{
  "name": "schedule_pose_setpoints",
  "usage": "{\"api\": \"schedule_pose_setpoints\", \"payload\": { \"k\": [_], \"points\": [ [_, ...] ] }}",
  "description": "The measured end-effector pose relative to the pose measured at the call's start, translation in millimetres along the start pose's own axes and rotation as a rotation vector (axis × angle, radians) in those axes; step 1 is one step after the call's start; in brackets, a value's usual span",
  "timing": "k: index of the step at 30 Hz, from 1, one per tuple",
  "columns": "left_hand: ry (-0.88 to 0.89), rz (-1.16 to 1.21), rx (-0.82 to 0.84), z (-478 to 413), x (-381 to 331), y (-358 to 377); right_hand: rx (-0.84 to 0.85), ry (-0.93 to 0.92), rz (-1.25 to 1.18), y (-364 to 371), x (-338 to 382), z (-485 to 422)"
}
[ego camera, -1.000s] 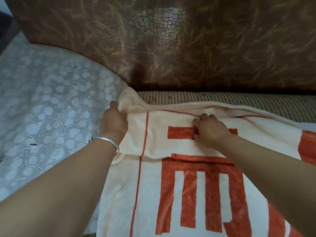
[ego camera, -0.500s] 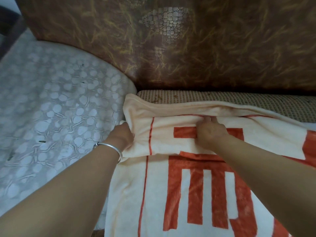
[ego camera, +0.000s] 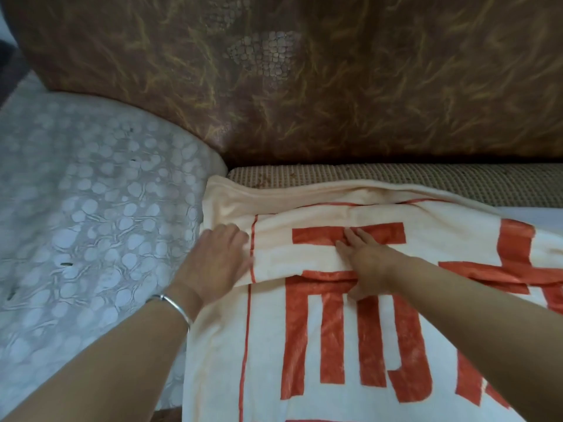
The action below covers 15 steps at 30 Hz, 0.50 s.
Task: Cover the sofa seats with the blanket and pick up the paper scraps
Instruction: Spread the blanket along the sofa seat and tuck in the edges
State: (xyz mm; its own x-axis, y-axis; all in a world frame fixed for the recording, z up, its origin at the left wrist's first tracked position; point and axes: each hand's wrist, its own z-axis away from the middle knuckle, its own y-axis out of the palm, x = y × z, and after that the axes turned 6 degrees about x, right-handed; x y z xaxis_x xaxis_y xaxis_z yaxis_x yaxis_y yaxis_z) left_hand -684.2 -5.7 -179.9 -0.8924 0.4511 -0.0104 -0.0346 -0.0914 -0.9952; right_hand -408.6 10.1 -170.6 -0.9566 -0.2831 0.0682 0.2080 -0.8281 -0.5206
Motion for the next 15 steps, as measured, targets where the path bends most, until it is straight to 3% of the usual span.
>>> {"api": "schedule_pose_setpoints", "payload": {
  "k": [2,4,7,11,13,15],
  "points": [
    [0.088,-0.034,0.172,10,-10,7,-0.089,0.021,0.084,9,2,1],
    [-0.015,-0.088,0.318,17,-13,18,-0.181,0.084,0.134,14,1,0],
    [-0.178,-0.033,0.312,13,-9,18,-0.285,0.156,0.195,15,-6,-6],
    [-0.354,0.094,0.490,-12,-11,-14,-0.388,0.037,0.017,-4,-23,-3],
    [-0.425,0.113,0.723,-34,-14,-38,-0.323,0.004,-0.062,-25,-30,4],
    [-0.429,0.062,1.061,-50,-20,-65,-0.122,0.011,-0.073,-44,-38,15]
  ]
}}
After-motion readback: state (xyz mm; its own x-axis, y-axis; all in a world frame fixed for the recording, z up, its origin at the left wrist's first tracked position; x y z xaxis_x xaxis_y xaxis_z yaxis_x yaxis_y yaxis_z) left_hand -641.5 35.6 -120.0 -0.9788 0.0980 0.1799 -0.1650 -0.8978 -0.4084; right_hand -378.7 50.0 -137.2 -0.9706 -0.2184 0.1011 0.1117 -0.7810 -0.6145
